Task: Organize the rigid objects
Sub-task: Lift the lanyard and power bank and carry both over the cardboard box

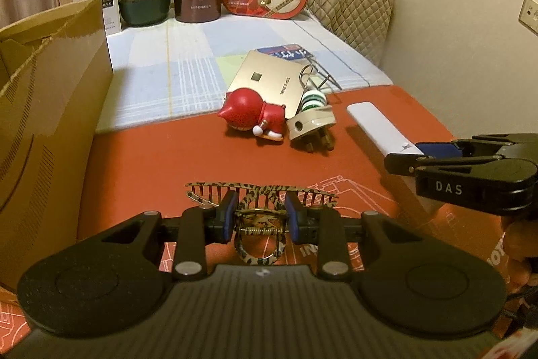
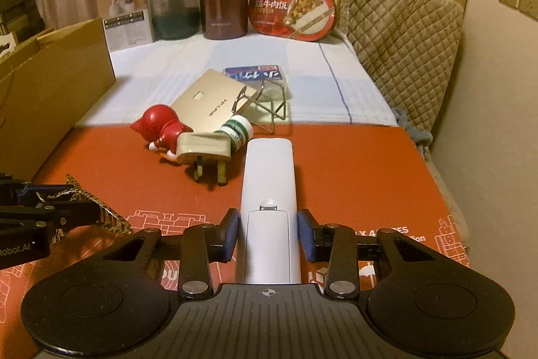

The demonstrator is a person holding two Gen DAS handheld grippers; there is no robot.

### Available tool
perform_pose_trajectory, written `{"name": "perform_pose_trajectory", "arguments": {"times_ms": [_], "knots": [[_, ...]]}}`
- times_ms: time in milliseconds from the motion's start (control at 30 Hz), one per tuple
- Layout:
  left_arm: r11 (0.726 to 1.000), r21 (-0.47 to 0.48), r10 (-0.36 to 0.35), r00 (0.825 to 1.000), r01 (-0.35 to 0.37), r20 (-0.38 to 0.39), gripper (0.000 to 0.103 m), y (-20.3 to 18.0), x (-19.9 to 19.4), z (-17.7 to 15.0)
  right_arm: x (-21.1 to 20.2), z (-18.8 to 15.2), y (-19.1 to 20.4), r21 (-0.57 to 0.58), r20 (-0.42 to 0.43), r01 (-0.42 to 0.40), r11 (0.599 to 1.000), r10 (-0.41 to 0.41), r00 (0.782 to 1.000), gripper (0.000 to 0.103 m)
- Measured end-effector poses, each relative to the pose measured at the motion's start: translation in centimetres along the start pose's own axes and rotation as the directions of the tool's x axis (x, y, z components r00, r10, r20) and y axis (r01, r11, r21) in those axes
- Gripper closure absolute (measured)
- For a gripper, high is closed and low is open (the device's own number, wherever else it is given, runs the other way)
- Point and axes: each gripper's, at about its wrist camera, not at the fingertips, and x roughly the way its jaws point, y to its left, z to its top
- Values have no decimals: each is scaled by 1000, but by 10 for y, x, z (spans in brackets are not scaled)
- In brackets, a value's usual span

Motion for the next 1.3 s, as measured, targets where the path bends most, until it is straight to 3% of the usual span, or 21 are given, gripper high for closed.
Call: {"name": "perform_pose_trajectory", "arguments": {"times_ms": [333,633,900,1100,1300], "knots": [[1000,5,4,998,-4,64,78,-1,-39,22,-47,13,12,29,45,-40,999,38,998,69],[998,-13,56,990,-55,127,78,26,-91,48,-90,53,56,-1,138,-134,991,132,982,69],[987,-33,161,977,-158,142,78,84,-142,62,-101,84,121,-63,158,-245,967,253,955,69],[967,-58,252,960,-247,121,78,139,-169,58,-92,97,176,-104,120,-329,938,341,933,69],[955,-105,285,956,-276,76,78,190,-176,51,-78,101,221,-138,67,-384,913,396,916,69]]}}
